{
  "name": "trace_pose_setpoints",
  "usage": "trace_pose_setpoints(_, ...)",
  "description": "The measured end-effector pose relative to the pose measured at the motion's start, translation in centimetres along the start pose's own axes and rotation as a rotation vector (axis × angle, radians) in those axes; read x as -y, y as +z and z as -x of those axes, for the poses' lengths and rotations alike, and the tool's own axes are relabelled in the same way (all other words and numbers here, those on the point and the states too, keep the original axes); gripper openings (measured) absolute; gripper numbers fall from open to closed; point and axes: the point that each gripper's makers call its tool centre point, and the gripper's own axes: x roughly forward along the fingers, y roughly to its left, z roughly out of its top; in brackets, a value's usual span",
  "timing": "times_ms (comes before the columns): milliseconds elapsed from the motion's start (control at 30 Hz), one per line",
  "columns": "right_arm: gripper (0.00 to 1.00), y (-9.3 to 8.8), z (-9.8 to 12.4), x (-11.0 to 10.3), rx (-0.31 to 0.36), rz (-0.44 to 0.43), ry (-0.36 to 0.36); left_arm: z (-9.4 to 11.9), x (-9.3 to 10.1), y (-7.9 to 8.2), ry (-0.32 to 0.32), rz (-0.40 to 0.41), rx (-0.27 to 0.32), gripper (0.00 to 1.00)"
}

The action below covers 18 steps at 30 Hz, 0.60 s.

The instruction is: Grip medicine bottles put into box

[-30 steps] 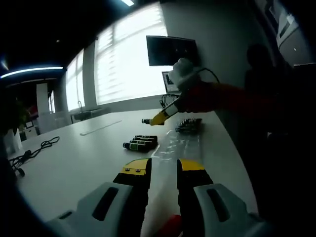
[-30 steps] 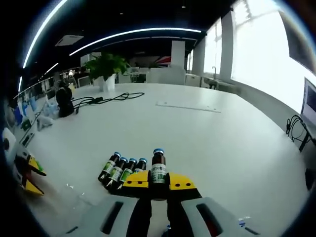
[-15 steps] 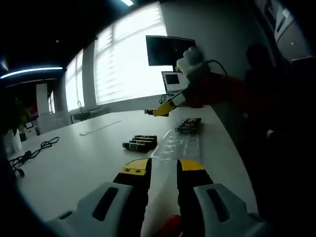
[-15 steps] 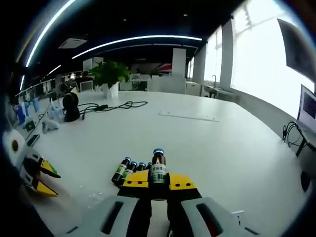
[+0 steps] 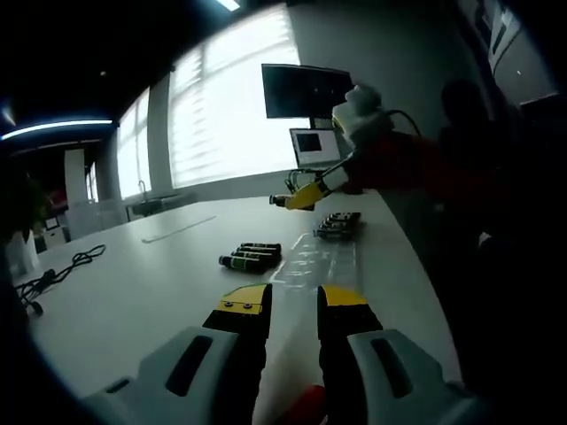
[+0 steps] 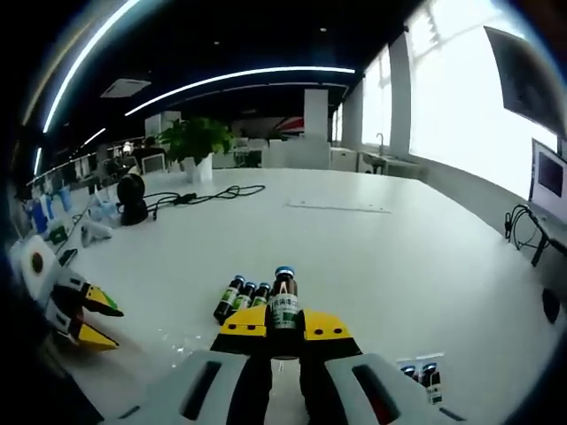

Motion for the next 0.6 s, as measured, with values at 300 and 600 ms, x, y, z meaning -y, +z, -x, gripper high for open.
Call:
trace_pose_setpoints(300,0.07,-0.9,1.1,-0.7,0.011,-0.031,-0.008,0.0,0.0,0.0,-0.003,0.01,0.001,0.14)
trace_pose_setpoints(600,0.07,-1.3,1.8,-1.3,0.016,-0.027,-0.028,0.0,0.0,0.2,-0.003,0.013,0.009,0.14)
